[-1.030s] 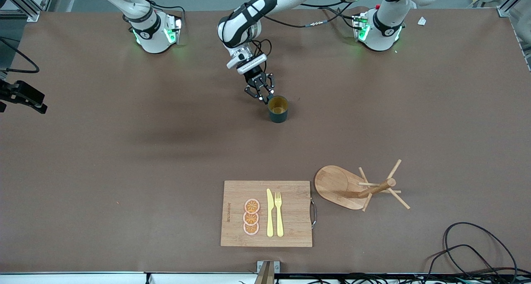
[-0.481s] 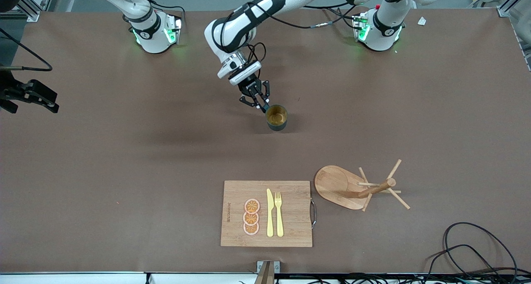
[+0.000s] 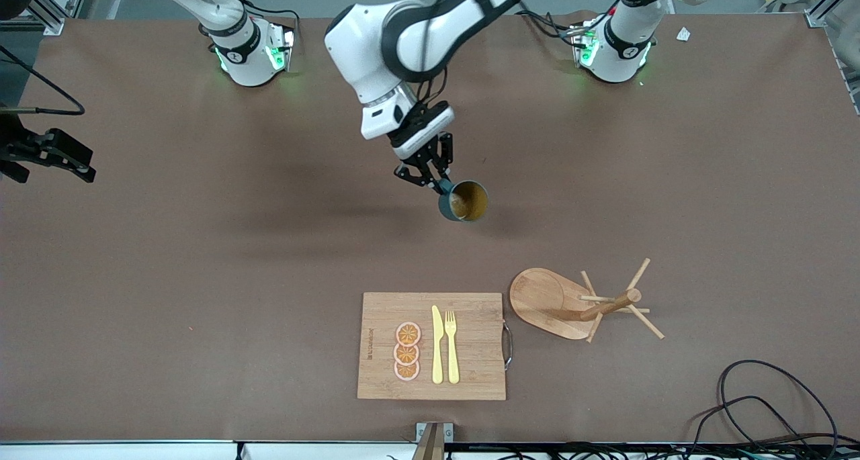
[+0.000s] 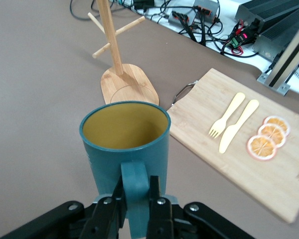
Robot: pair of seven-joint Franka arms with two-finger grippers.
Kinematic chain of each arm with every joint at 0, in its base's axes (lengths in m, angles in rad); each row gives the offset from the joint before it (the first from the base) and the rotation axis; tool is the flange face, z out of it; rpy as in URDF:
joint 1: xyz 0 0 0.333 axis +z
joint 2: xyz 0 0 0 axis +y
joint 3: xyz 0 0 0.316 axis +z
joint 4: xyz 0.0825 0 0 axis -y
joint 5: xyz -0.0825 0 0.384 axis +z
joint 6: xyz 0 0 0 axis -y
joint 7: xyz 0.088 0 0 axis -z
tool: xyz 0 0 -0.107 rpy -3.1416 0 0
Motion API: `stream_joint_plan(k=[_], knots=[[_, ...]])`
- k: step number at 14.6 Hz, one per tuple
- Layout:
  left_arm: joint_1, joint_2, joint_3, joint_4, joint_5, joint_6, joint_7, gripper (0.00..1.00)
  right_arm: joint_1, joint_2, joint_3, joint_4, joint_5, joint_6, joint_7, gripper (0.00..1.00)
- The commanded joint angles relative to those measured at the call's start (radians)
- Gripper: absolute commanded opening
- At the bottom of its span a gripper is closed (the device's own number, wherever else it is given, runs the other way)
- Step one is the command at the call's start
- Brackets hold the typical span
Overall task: Pass cup and hang on rack
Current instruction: 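Carry the mug with the left gripper over the wooden rack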
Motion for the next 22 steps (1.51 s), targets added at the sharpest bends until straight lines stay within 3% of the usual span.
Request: stream_joint_plan(k=[1, 7, 13, 22], knots=[[0.068, -0.121, -0.008, -0.029, -0.156, 0.027, 0.124, 0.0, -0.002, -0.01, 0.003, -0.006, 0.003, -0.003, 0.004, 1.0], [0.309, -0.249, -0.008, -0.029, -0.537, 0.108, 0.252, 0.0, -0.002, -0.011, 0.003, -0.006, 0.003, -0.004, 0.004, 1.0], [0.492, -0.284, -0.008, -0.029, -0.897, 0.171, 0.258, 0.0, -0.002, -0.01, 0.003, -0.006, 0.003, -0.004, 0.004, 1.0], [0.677, -0.224, 0.005, -0.038, -1.221, 0.324, 0.279, 0.0, -0.002, -0.011, 0.003, -0.006, 0.003, -0.004, 0.005, 1.0]])
